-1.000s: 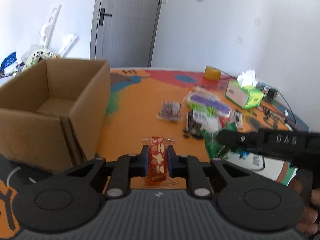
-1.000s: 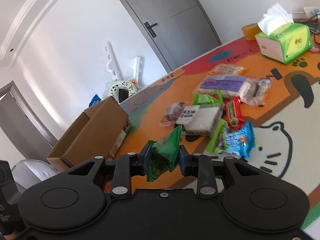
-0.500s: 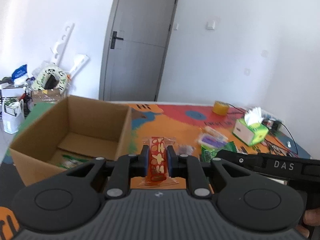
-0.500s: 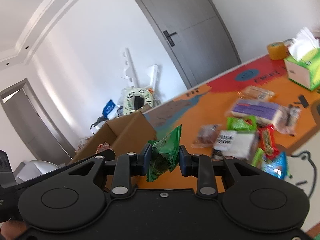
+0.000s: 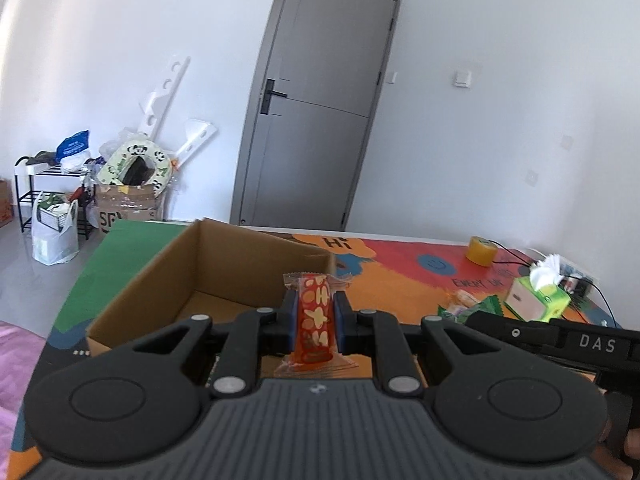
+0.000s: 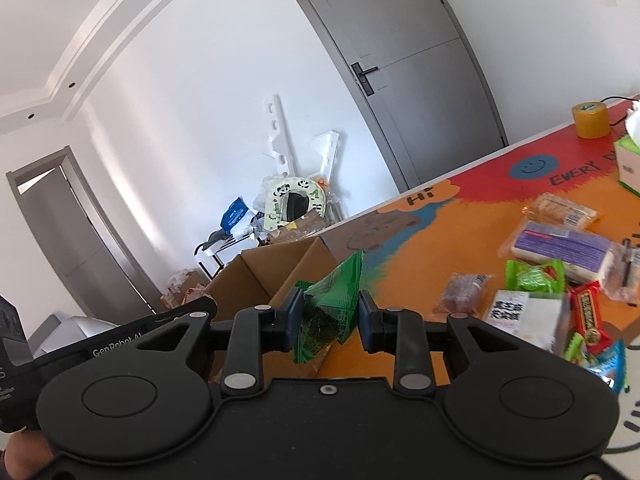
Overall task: Organize snacks
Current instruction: 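Carry the wafer pack and green bag over the cardboard box with both tools, then open both tools to drop the wafer pack and green bag into the box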
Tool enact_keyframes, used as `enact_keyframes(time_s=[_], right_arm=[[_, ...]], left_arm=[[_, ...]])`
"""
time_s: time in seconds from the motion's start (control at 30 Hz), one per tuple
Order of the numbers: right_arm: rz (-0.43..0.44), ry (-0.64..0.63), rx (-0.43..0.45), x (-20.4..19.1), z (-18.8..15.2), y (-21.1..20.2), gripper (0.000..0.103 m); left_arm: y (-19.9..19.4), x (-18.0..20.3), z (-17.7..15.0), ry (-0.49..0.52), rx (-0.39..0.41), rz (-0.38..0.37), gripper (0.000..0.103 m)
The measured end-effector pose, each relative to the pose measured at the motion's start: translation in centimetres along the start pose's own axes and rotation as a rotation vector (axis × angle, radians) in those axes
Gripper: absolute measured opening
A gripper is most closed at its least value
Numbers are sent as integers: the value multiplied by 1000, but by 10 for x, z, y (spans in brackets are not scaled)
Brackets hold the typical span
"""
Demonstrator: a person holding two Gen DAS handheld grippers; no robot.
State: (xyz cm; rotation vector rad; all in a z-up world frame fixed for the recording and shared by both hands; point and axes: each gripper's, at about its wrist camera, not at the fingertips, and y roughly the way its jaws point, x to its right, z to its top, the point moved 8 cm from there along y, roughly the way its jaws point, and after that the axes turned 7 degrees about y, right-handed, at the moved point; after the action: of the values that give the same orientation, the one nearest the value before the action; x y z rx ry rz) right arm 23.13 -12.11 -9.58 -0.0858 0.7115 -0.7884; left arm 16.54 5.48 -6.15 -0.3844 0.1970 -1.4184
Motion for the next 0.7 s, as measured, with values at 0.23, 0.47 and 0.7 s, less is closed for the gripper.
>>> enact_keyframes(time_s=[0.23,0.47,0.7], right_arm=[[28,-19,-10,-18,4,17,30],[49,-31,-31,-38,4,35,30],[68,-58,-58,-61,1,56,30]], left_arm=[[9,-31,2,-40,-8,44,17],[18,-54,-1,-71,-21,78,17],[15,-75,1,-95,3,126,17]])
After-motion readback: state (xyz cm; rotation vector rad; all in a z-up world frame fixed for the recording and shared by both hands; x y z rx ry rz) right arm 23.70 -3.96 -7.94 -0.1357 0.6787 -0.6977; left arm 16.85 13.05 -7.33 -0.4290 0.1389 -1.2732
